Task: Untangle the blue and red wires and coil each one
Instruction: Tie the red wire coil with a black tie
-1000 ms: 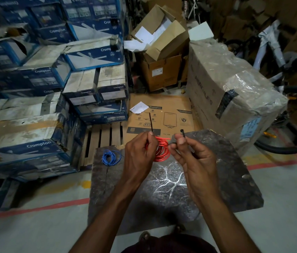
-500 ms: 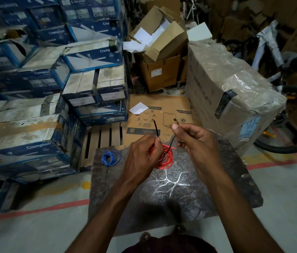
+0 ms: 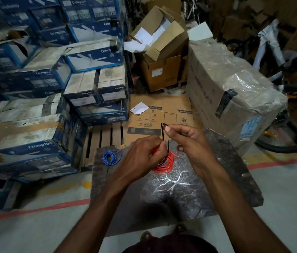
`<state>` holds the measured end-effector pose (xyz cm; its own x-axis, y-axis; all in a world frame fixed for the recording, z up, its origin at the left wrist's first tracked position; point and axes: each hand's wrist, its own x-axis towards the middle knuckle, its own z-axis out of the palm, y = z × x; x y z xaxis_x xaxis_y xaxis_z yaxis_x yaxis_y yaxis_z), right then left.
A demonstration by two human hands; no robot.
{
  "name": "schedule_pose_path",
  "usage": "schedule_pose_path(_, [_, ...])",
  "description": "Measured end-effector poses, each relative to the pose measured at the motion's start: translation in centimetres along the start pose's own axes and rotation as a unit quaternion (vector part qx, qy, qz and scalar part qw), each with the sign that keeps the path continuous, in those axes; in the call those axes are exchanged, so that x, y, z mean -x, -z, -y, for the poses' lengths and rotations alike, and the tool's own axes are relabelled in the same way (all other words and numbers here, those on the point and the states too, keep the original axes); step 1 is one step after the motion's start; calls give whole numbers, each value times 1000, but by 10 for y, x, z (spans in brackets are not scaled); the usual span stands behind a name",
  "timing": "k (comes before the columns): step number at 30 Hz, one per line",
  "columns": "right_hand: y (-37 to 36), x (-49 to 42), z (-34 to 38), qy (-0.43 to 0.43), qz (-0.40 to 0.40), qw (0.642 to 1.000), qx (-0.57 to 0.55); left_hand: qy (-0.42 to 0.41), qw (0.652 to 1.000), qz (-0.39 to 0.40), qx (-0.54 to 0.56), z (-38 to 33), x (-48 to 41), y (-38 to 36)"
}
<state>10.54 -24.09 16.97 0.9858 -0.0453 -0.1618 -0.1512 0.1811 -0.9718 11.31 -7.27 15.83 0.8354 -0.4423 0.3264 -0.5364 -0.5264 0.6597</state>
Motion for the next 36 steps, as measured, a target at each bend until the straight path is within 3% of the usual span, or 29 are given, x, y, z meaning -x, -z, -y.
schedule_pose_path(9, [3,-2,-5,-35,13,999,3,-1,999,46,11,-2,-3,4])
schedule_pose_path(19, [9,-5,-9,21,56,998,12,15,998,56,19,-2,1,4])
schedule_pose_path(36, [1,-2,-8,29,78,996,9,42,994,85,47,-3,6,13])
